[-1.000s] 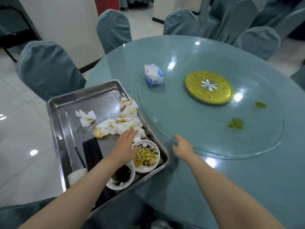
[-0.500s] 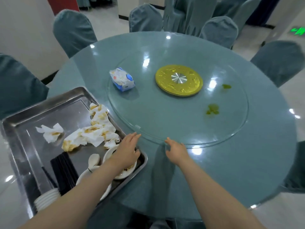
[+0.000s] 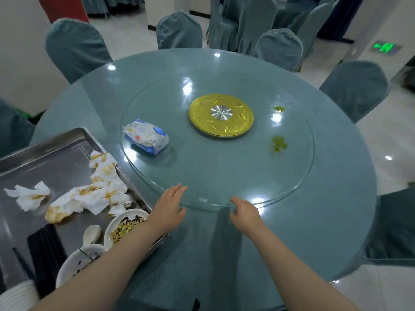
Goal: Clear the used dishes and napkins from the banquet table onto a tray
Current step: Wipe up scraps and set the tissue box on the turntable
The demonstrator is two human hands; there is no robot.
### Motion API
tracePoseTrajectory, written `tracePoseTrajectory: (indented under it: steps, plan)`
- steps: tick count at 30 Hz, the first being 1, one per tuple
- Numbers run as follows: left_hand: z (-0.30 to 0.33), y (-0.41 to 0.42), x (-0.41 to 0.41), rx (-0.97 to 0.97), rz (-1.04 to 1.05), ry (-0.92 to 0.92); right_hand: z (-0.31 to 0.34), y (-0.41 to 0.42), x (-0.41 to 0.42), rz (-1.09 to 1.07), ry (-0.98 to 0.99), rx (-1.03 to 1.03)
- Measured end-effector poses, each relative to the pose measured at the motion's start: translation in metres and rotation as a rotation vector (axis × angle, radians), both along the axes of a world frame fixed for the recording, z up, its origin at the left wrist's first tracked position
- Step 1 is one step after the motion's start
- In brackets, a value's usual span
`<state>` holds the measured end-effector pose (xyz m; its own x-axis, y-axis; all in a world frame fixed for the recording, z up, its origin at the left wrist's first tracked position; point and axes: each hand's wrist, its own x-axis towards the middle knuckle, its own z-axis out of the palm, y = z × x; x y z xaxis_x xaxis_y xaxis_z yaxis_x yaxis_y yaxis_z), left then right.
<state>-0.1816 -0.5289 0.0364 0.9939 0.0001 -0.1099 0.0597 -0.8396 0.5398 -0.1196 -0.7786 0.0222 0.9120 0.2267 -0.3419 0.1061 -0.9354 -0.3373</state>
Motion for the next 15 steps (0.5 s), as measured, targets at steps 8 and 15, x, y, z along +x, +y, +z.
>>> tracePoseTrajectory:
  steps: [8, 15]
  plan:
    - [-0.003, -0.013, 0.01, 0.008, 0.078, 0.003, -0.016, -0.006, 0.008, 0.232, -0.057, -0.014]
    - [-0.001, -0.016, 0.013, -0.002, 0.167, -0.068, -0.025, -0.017, 0.009, 0.183, -0.08, -0.112]
